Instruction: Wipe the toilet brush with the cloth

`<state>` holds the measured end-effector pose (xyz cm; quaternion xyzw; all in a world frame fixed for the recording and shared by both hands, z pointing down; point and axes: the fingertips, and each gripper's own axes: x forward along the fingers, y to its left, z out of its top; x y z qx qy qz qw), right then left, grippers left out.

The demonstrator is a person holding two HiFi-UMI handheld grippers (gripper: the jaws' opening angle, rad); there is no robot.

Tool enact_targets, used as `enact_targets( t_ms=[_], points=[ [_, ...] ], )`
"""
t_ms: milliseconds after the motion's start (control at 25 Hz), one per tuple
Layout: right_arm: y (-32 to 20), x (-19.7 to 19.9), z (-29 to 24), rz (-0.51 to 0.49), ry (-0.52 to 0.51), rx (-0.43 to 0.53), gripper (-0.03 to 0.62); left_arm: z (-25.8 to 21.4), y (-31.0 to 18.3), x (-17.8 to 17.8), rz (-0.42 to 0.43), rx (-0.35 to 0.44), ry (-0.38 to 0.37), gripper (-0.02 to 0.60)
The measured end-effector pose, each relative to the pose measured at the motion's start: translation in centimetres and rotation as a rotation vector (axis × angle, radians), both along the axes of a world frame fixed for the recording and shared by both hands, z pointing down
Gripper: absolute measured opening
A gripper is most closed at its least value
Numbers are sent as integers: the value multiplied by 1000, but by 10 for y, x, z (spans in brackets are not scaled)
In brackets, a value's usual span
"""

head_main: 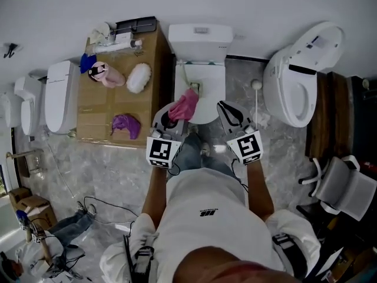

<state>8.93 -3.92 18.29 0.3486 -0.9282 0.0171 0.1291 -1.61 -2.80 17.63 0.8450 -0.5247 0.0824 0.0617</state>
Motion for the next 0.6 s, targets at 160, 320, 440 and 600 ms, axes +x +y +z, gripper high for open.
enact_targets(
  t_ms=[160,320,440,600],
  points=[
    [24,7,-19,-17,-3,20,11,-13,22,6,-4,3,-7,44],
    [41,15,-33,-23,-1,25,11,-25,38,10,-17,7,-8,44],
    [49,26,-46,-21,-10,36,9,-38,44,21,-20,12,-3,44],
    [56,48,-66,-28,9,63,9,-61,51,49,-21,24,28,44]
  ],
)
